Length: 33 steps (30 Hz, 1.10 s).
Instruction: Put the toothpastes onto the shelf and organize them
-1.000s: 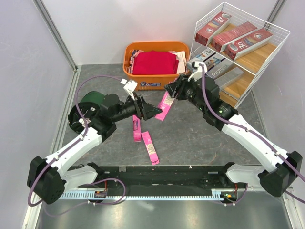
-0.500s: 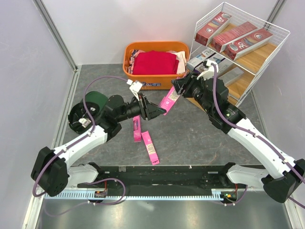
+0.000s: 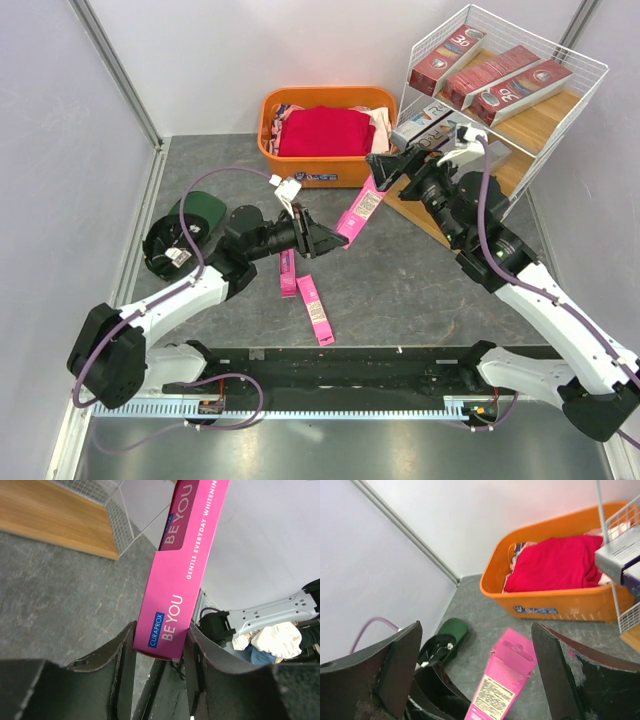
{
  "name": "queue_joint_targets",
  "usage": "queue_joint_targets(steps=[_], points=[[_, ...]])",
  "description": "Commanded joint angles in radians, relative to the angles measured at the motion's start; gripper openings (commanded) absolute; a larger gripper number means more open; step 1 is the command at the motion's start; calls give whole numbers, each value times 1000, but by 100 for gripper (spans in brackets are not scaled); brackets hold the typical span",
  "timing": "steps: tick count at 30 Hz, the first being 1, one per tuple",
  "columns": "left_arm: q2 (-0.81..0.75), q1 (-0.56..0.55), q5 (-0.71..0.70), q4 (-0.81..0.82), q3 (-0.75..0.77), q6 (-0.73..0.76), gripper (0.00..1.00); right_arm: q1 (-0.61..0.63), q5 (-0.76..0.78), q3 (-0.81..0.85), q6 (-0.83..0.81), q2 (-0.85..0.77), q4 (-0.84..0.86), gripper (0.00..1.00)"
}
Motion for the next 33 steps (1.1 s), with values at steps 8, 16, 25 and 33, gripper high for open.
queue_joint_targets(steps=[8, 16, 25, 33], points=[[110, 18, 72, 40, -44, -40, 31, 3, 113, -10, -77, -113, 42, 98], [443, 16, 171, 74, 147, -81, 31, 3, 119, -11, -100, -146, 35, 98], [817, -12, 211, 74, 500, -180, 29, 3, 144, -7, -131, -177, 22, 98], [1075, -41, 199, 100, 793, -339, 23, 3, 161, -7, -151, -196, 3, 98]])
